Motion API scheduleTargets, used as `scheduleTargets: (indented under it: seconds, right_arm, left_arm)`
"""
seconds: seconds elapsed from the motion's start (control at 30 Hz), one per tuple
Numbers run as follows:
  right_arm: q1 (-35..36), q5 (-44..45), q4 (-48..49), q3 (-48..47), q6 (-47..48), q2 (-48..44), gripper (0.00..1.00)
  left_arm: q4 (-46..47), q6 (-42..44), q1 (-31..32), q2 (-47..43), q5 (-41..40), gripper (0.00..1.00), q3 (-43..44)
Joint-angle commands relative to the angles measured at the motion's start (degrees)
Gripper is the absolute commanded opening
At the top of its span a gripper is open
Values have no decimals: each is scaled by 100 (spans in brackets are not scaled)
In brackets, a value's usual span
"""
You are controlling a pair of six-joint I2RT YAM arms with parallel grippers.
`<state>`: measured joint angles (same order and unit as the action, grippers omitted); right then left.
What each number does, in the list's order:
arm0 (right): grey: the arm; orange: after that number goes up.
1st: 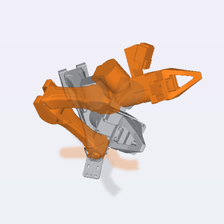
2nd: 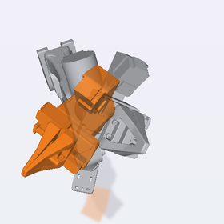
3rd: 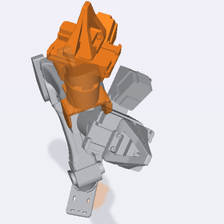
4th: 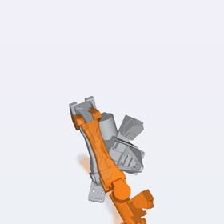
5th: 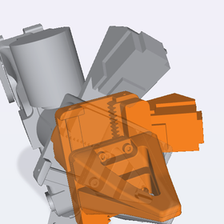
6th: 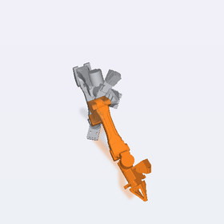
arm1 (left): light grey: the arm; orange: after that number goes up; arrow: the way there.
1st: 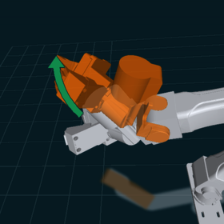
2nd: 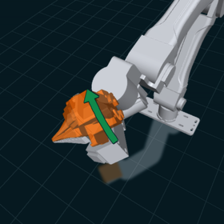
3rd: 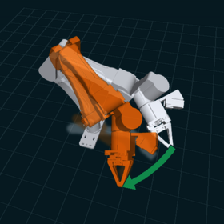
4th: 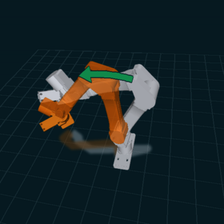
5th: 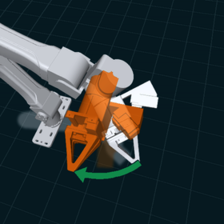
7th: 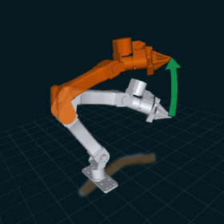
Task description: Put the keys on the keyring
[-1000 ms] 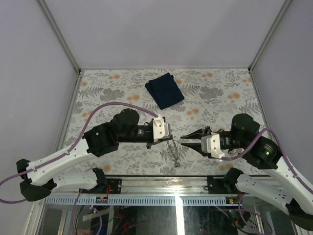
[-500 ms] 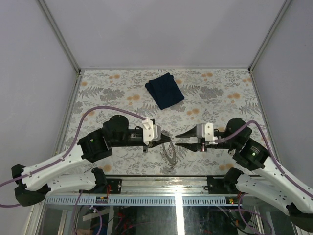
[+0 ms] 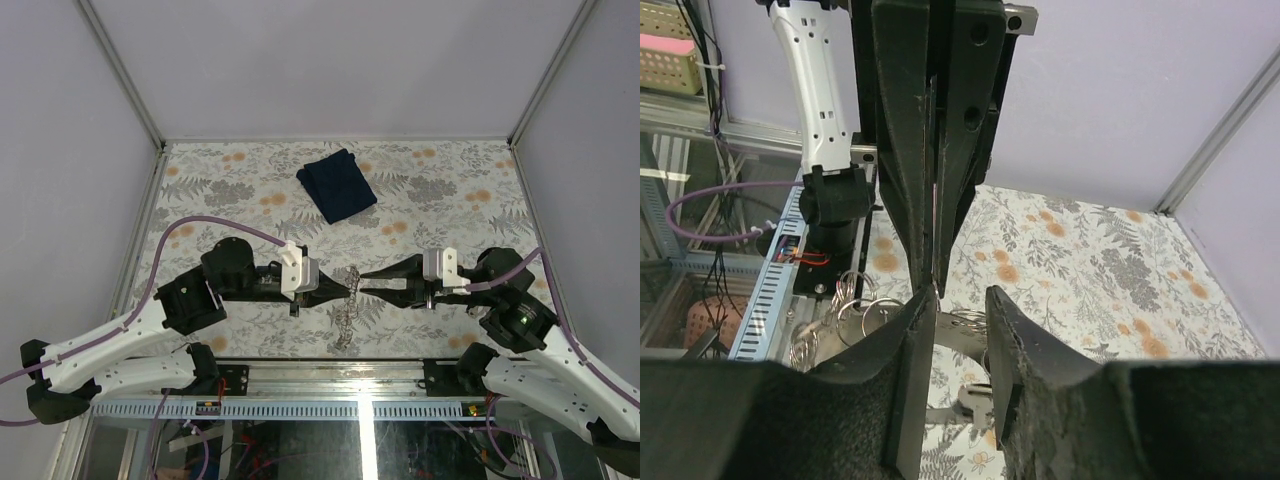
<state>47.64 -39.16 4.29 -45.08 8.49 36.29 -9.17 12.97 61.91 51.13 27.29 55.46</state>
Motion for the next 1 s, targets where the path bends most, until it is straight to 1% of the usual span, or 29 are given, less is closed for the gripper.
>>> scheduleTargets:
  seconds: [0.0, 0.37, 0.47, 0.8, 0.9, 0.97]
  right_arm:
    - [31, -207, 162, 19, -13, 59, 32]
    - [30, -474, 199, 159, -24, 158, 31]
    - [31, -445, 357, 209, -103, 180, 28]
    - [35, -547, 897, 401, -404, 267, 15]
    - [35, -620, 986, 403, -465, 295, 7]
    - [35, -667, 1032, 417, -501, 291, 0]
  left_arm:
    - [636, -67, 16, -84, 197, 0, 65]
    - [635, -69, 11, -125, 137, 0, 123]
    - [667, -82, 12, -130, 159, 0, 136]
    - [724, -118, 9, -136, 160, 0, 156]
    - [723, -119, 16, -133, 145, 0, 150]
    - [721, -118, 13, -139, 130, 0, 149]
